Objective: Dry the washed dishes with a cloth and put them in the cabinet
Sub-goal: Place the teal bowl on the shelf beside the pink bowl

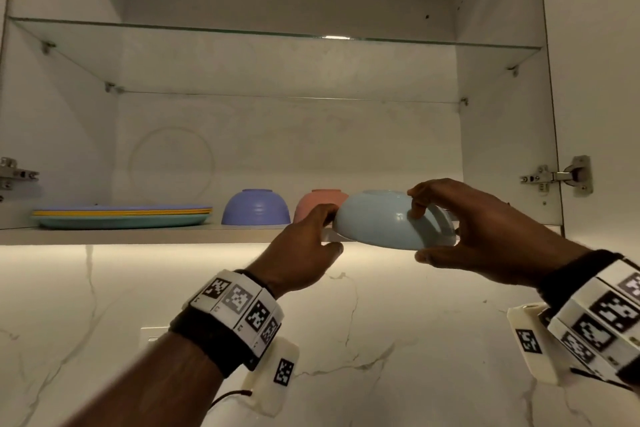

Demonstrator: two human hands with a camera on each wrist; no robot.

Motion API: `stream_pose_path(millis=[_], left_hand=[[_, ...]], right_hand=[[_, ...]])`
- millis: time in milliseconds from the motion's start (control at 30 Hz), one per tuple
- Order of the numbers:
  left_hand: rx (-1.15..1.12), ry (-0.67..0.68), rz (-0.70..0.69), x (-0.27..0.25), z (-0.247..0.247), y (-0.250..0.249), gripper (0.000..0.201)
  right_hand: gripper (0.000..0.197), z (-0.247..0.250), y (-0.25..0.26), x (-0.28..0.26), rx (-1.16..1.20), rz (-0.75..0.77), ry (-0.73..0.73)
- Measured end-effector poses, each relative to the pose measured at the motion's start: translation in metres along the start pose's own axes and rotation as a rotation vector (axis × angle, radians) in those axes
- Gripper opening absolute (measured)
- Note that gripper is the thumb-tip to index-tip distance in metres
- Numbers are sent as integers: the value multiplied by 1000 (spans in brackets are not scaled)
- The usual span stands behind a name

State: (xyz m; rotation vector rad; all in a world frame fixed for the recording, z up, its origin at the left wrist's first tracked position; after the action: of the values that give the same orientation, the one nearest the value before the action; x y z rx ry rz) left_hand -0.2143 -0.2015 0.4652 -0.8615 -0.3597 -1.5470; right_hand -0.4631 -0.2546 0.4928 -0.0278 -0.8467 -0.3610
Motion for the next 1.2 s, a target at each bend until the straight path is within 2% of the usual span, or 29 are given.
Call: stream_pose_path(millis=[167,300,367,467,567,700,767,833,867,1067,1200], left_hand=[[367,-97,-24,-6,-4,2,55],[506,-201,-67,-20,-9,20,48],[550,-190,-86,-24,-14,27,54],[576,-129,-91,-27,-23,35,64],[587,-133,-107,-27,-26,36,67],[587,-140,-106,-27,-32,38,69],[586,-146,-111,-27,-34,39,70],[593,-143,-109,-27,-34,39,71],[601,-140,-108,-27,-34,39,71],[594,-119,-93,-29,-36,36,74],[602,-86,-84,-31,-38,36,80]], right_hand=[[48,-3,-20,23,-91,-95,39],[45,-9,-41,38,-88,-179,34],[46,-16,-52,44,-91,-211,29],[44,-27,-65,50,-97,-249,7],[29,-37,-76,55,-114,-291,-49],[24,-48,-82,60,-96,-390,-77],[30,-52,-84,62,-85,-437,-50],[48,-57,-87,64,-84,-432,-19],[50,-59,-87,64,-90,-436,-16],[51,-69,-82,63,-271,-484,-11],[47,-69,-75,59,-224,-428,-55]])
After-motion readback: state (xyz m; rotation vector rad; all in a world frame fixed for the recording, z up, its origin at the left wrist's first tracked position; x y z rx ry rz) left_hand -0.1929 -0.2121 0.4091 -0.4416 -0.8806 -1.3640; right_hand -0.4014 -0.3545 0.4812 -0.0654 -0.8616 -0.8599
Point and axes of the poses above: each hand's wrist, its own x-axis towards the middle knuckle, its own z-axis out of the back of the hand, y = z × x, the point moved 2 cm from there along x, towards the middle knuckle, and after that the axes turned 12 degrees about x, right-handed, at the moved point
